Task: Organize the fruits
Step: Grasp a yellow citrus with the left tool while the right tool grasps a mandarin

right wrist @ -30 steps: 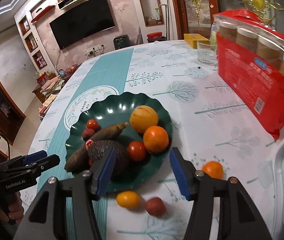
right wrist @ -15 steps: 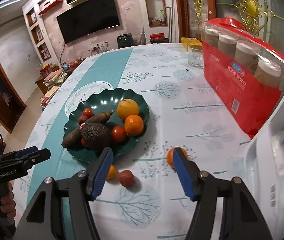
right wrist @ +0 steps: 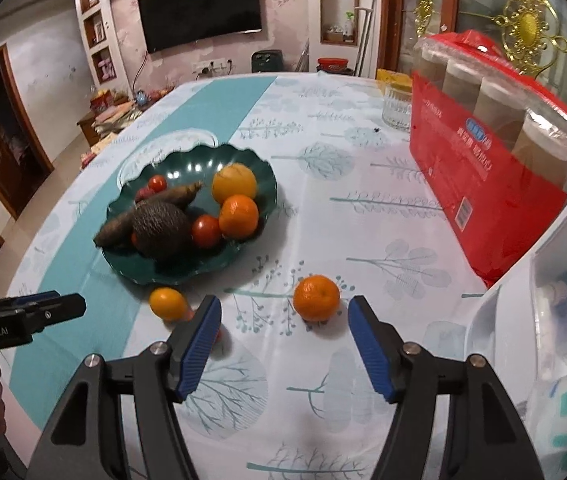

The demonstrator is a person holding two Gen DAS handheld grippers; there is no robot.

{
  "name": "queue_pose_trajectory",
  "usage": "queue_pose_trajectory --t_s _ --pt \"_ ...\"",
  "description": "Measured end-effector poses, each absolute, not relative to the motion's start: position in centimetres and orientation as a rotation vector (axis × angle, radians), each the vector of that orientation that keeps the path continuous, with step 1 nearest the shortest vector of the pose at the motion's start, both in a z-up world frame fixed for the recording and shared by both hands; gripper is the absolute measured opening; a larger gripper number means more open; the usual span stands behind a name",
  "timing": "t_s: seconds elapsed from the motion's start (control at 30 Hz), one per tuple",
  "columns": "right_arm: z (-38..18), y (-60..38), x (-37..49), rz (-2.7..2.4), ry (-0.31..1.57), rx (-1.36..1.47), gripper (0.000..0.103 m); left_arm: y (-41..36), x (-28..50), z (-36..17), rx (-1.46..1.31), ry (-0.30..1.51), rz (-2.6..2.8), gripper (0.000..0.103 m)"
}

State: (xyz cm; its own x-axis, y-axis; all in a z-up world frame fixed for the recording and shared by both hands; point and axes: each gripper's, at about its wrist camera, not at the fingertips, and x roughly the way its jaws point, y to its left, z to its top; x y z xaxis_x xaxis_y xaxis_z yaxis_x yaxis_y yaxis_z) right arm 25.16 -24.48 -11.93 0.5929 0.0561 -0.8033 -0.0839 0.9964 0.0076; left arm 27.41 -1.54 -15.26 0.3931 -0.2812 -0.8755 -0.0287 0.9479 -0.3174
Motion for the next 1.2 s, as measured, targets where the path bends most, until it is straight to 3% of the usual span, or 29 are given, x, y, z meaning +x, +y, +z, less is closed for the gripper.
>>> queue_pose_trajectory --t_s 0.43,0.8,1.1,1.2 --pt "-16.7 -25.7 26.2 0.054 0.907 -0.057 0.066 -5.4 29.7 -18.6 -0.314 1.219 -0.148 0.070" --pt "-18.9 -26.7 27.6 0.101 0.896 0.043 0.064 -7.3 30.8 -20.0 -0.324 1.149 -0.205 0.065" --pt "-19.6 -26.6 28.1 0.119 0.896 0.049 0.052 -8.9 31.6 -20.5 -0.274 1.136 -0.230 0.039" --pt "-19.7 -26.7 28.1 0.111 0.895 0.046 0.045 -8.8 31.5 -20.6 -0.269 1.130 -0.233 0.037"
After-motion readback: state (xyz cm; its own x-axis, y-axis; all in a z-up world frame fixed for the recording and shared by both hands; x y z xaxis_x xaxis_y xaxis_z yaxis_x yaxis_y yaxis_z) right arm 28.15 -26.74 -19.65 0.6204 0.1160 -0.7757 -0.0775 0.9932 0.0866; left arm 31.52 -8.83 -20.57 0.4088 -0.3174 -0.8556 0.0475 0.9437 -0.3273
